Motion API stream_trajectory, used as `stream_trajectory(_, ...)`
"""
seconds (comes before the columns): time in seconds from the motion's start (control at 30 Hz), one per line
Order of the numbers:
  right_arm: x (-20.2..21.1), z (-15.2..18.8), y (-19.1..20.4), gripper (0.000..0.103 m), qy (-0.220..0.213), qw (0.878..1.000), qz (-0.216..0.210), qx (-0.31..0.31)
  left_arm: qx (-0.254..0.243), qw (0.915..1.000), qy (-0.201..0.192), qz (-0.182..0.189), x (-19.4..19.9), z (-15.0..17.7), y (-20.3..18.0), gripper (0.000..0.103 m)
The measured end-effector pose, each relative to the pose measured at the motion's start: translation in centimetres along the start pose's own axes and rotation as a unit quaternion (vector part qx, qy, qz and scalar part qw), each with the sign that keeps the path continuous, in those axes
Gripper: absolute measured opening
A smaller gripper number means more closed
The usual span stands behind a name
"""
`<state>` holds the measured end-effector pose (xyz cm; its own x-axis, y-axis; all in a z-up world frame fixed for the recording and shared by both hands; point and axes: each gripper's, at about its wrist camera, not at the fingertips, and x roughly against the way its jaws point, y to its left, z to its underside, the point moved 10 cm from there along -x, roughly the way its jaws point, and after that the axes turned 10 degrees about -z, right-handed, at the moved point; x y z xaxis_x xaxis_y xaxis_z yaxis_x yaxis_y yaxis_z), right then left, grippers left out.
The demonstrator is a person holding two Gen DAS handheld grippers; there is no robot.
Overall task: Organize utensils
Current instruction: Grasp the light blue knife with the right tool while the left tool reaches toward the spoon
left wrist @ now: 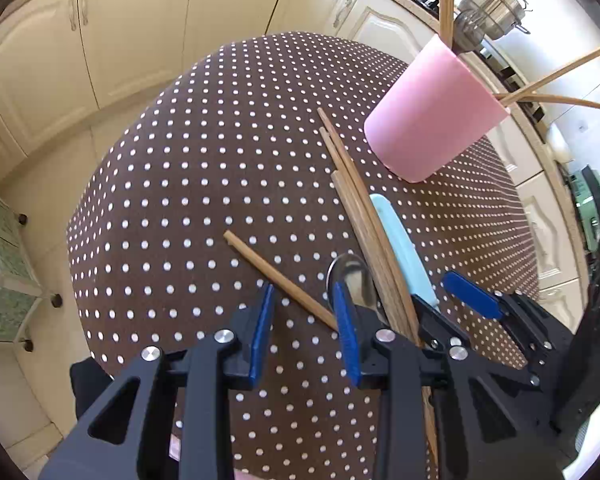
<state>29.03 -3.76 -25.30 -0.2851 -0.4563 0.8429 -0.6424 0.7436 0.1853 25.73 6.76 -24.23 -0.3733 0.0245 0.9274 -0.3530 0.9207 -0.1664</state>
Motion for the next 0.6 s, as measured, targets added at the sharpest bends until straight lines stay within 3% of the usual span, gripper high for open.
stream_trajectory(0.13, -0.4, -0.5, -0.1, 0.050, 0.010, 1.000, 0.005, 0.005, -0.031, 0.9986, -0.017, -0.041, -0.3, -0.7, -0.9, 0.031)
stream_trajectory(0.27, -0.9, -1.0, 0.1, 0.049, 0.016, 1.000, 0.006, 0.006, -0.047, 0.9971, -0.028, -0.053, -0.6, -0.9, -2.4, 0.031)
stream_trajectory(0.5, -1.0, -1.4, -0.3, 0.026, 0.020, 1.000, 0.013, 0.008, -0.083, 0.9950, -0.031, -0.045, -0.5, -1.4, -3.9, 0.013)
stream_trajectory(0.6, -0.8, -1.2, -0.7, 0.025, 0.021, 1.000, 0.008, 0.004, -0.094, 0.9941, -0.029, -0.045, -0.3, -2.1, -3.6, 0.007)
